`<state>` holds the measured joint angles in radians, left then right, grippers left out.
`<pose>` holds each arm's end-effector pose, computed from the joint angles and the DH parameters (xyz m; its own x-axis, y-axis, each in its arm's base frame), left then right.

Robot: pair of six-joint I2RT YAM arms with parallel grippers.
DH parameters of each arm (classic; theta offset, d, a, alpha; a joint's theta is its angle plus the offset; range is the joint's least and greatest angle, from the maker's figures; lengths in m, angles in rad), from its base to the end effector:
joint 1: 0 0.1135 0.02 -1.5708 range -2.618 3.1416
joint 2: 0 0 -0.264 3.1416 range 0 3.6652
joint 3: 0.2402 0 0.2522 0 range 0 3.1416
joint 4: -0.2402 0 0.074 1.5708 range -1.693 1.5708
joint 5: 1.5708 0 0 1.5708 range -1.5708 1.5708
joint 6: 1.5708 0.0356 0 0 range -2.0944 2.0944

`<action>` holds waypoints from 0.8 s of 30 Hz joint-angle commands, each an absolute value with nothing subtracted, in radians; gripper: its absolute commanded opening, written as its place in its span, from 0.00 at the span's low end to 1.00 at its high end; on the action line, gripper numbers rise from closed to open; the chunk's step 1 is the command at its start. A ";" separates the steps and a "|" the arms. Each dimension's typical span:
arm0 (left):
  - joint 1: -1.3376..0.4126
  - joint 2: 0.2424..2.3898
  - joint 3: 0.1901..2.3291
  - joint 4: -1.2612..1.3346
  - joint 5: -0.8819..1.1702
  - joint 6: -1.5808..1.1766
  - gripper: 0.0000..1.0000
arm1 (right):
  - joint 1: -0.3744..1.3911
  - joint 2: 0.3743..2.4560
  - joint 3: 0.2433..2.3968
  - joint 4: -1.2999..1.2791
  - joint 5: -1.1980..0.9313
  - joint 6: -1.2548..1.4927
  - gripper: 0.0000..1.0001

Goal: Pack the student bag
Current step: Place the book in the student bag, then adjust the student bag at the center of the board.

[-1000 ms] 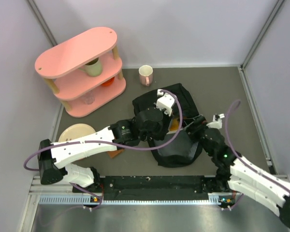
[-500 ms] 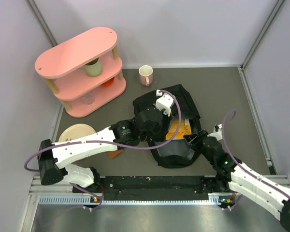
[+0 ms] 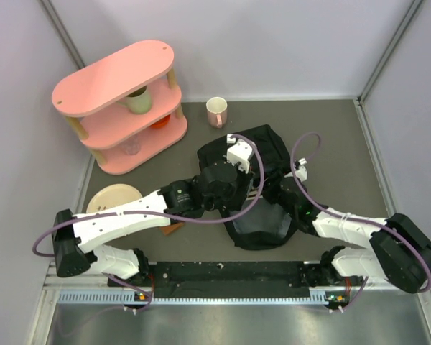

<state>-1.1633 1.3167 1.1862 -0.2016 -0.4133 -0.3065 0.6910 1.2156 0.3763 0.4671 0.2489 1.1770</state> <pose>0.1340 -0.2745 0.3619 -0.3315 0.0707 -0.9408 0.6192 0.7687 -0.1604 0.1886 0.1446 0.1793 -0.5146 0.7358 -0.4401 0.0897 0.5567 0.8259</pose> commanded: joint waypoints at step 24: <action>-1.089 1.056 1.040 -0.187 -0.348 -0.341 0.99 | 0.684 0.090 0.506 -0.695 0.502 1.062 0.84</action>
<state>-1.0939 1.2148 1.0760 -0.2398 -0.2741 -0.3340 0.6849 0.0269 0.3927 -0.5678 0.4198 1.1431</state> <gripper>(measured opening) 0.966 0.838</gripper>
